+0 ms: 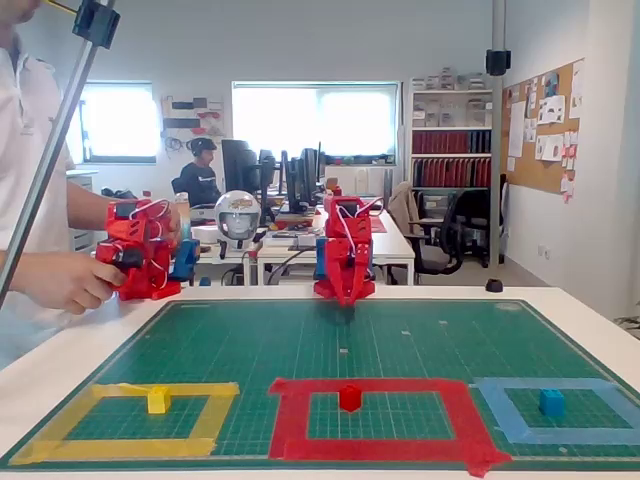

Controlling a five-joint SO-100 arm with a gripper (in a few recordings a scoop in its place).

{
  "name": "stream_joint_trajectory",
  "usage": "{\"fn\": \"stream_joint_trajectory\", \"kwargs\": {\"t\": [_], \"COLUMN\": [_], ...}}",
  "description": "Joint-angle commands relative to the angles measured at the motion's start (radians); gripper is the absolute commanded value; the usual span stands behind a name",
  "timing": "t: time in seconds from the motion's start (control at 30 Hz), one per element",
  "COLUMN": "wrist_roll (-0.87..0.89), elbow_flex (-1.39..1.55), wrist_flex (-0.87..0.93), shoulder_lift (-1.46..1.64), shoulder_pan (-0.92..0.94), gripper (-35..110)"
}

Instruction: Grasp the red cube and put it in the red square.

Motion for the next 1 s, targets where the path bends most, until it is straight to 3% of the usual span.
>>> {"fn": "stream_joint_trajectory", "kwargs": {"t": [0.0,0.33,0.73,0.97], "wrist_roll": [-0.014,-0.012,-0.008,-0.005], "elbow_flex": [0.018,0.057,0.058,0.058], "wrist_flex": [0.103,0.121,0.383,0.391], "shoulder_lift": [0.091,0.141,0.225,0.227], "shoulder_pan": [0.012,0.015,0.025,0.035], "gripper": [1,1,1,1]}}
